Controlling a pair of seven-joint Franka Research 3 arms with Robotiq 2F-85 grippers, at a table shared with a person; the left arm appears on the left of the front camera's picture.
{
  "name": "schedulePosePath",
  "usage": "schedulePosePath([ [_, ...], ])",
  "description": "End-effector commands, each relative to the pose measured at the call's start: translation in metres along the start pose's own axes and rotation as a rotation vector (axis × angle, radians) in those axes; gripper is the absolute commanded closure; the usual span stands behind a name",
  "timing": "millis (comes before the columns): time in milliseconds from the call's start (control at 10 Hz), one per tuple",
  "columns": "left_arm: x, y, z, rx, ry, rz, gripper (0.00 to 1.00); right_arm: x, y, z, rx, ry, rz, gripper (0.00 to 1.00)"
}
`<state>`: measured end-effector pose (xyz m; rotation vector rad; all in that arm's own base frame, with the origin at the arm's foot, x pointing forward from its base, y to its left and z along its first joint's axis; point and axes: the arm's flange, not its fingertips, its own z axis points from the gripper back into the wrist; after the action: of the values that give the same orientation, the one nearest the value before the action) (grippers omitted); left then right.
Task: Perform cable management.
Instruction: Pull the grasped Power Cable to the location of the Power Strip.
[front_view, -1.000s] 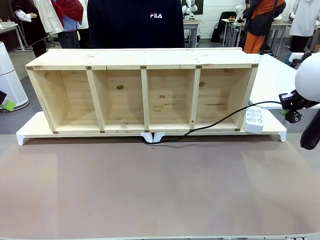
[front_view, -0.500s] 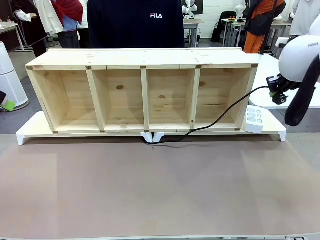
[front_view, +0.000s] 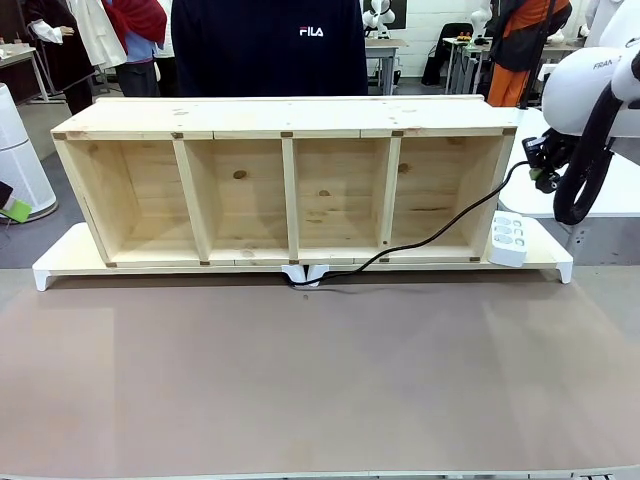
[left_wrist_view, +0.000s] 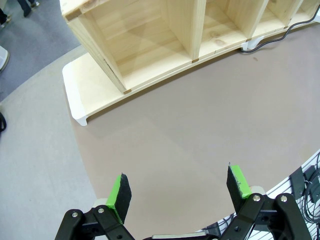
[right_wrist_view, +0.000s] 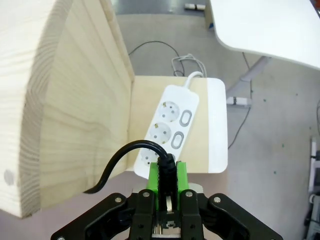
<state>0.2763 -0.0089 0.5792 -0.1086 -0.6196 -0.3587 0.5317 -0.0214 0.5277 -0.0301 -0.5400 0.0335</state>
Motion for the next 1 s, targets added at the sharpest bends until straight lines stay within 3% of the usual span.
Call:
schedulePosePath([
  [0,-0.002,0.000,0.001,-0.005,0.007,0.010,0.00,0.020,-0.003,-0.004,-0.029,-0.001,-0.011,0.83],
  [700,-0.002,0.000,0.001,-0.005,0.007,0.010,0.00,0.034,-0.015,-0.019,-0.011,0.039,-0.004,0.83],
  [900,-0.002,0.000,0.001,-0.005,0.007,0.010,0.00,0.021,-0.007,-0.018,-0.001,0.052,-0.008,0.83],
])
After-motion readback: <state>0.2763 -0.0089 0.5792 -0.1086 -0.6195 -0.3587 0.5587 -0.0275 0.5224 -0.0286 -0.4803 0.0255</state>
